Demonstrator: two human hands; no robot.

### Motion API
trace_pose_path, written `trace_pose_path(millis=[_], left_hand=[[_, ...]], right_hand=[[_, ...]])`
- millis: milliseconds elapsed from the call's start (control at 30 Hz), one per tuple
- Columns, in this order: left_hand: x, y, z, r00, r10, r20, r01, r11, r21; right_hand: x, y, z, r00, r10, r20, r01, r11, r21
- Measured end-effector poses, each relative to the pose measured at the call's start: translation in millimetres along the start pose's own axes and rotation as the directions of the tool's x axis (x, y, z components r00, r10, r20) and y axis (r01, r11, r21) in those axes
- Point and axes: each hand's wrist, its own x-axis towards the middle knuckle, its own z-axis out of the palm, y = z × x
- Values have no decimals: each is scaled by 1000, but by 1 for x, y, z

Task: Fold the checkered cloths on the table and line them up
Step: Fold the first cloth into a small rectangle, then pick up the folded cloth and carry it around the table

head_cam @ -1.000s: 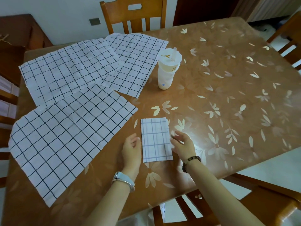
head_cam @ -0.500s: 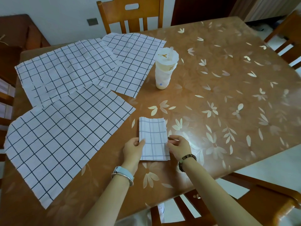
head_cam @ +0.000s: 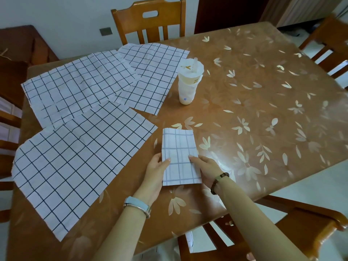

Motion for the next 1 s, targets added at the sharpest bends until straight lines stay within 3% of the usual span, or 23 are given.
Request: trace_pose_path(millis=[167,533,867,1000], left_hand=[[-16,6,-11,997,54,52,-57,997,45],[-45,33,-48,981,185,57,-193,959,207],[-81,54,-44,915,314,253,-391,845,365],[-106,57,-19,864,322,388,-462,812,356]], right_hand=[[-21,-7,6,994,-103,47,102,994,38],[-88,-1,33,930,-355,-94,341,930,-138],[-161,10,30,862,-420,-285,412,907,-90],[-202,17,13,835,-410,-368,427,903,-38]])
